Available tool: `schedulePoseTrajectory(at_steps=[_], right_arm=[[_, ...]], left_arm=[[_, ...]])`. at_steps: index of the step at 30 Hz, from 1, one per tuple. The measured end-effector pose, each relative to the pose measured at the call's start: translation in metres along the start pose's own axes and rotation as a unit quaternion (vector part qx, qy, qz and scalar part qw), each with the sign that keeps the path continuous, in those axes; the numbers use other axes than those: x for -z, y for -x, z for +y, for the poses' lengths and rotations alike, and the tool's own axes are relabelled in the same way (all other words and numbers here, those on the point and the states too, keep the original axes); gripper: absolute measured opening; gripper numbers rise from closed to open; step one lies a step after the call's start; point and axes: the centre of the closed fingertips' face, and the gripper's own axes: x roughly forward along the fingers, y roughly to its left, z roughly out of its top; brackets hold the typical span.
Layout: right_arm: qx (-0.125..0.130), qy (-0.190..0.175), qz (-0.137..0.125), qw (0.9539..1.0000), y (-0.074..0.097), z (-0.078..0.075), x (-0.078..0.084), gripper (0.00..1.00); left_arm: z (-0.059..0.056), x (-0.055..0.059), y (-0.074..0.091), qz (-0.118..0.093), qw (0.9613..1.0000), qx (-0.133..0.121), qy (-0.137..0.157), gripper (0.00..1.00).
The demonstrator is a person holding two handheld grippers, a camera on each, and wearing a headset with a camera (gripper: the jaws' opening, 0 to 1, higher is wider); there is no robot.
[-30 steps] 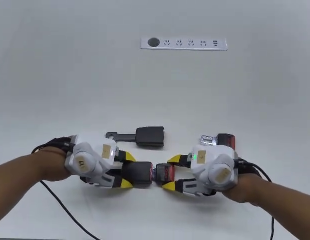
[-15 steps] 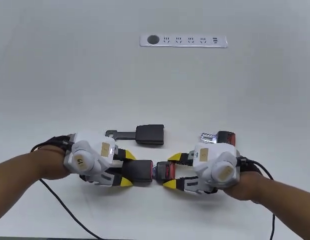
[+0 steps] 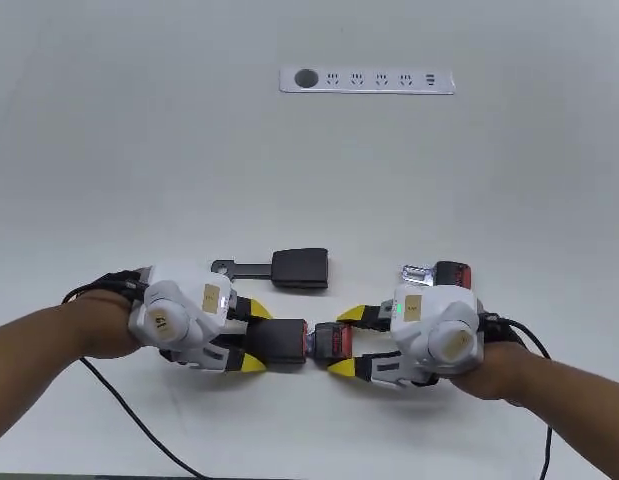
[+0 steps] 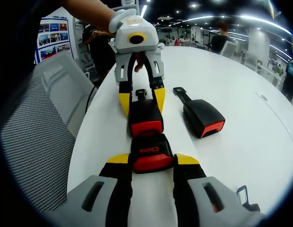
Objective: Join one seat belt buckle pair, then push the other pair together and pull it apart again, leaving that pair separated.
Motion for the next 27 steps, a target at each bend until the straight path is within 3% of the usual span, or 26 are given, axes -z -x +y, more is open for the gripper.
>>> schedulePoseTrajectory(at_steps=[27], right_arm=[[0.005, -0.007, -0.007, 0.9999, 0.0016, -0.0002, 0.0059, 0.32]], left_arm=[[-0.0004, -0.0029, -0.0014, 0.005, 1.0, 0.005, -0.004, 0.32]])
